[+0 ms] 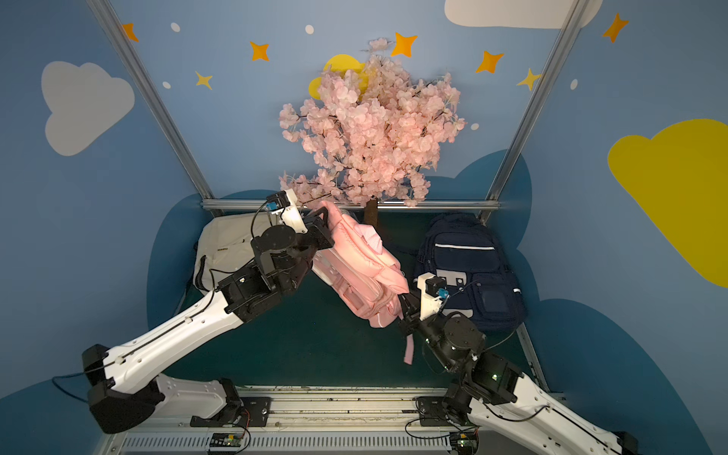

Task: Zip up the backpack
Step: Pick up the backpack from the center of the board, then place the backpack on the backpack.

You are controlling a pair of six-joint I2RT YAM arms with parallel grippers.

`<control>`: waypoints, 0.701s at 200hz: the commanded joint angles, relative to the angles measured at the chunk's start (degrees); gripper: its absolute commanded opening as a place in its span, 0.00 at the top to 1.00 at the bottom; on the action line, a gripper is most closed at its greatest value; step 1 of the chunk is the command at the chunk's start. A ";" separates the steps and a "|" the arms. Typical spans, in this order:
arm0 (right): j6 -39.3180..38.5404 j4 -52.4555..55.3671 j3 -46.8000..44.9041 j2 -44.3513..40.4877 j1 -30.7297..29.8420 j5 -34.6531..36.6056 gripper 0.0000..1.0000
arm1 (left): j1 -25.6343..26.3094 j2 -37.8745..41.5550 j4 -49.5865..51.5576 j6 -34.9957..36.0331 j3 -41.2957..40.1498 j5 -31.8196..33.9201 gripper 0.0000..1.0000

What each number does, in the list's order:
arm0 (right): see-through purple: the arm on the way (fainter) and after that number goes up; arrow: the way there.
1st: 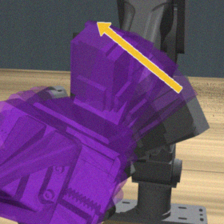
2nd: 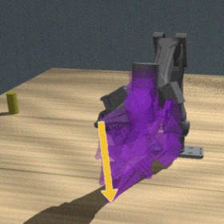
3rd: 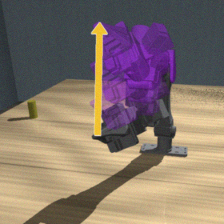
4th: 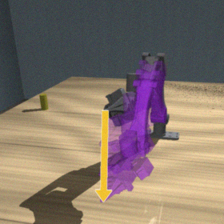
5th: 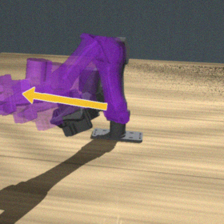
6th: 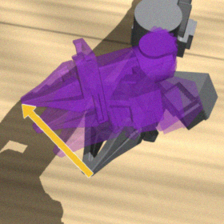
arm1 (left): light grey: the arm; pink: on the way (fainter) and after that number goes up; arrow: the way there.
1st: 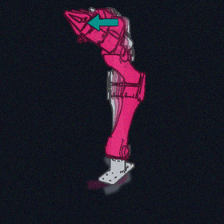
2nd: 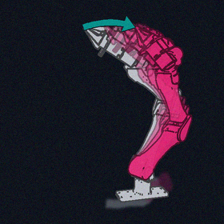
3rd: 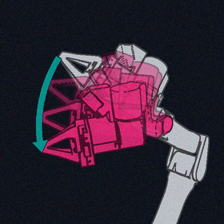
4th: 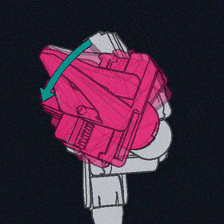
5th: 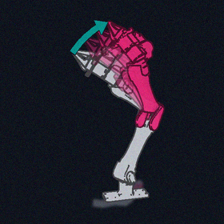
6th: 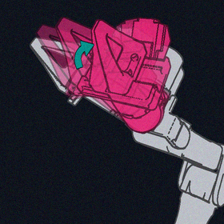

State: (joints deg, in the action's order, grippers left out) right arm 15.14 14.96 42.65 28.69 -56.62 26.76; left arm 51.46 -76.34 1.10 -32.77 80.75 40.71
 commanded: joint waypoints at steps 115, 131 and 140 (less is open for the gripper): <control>1.72 32.75 16.28 12.35 29.52 -15.05 1.00 | -2.28 -5.86 8.38 -7.99 -5.62 -12.01 0.52; 0.48 33.23 16.48 12.91 35.85 -19.18 1.00 | -3.08 -4.18 7.28 -6.41 -7.83 -13.85 0.43; -0.44 33.54 16.80 13.68 39.55 -20.96 1.00 | -3.82 -3.21 6.11 -5.28 -9.46 -15.65 0.40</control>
State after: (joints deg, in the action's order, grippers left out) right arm 16.14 41.54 59.57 41.01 -24.47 11.05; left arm 48.93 -80.95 3.53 -41.39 75.53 30.28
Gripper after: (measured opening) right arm 0.066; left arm 0.567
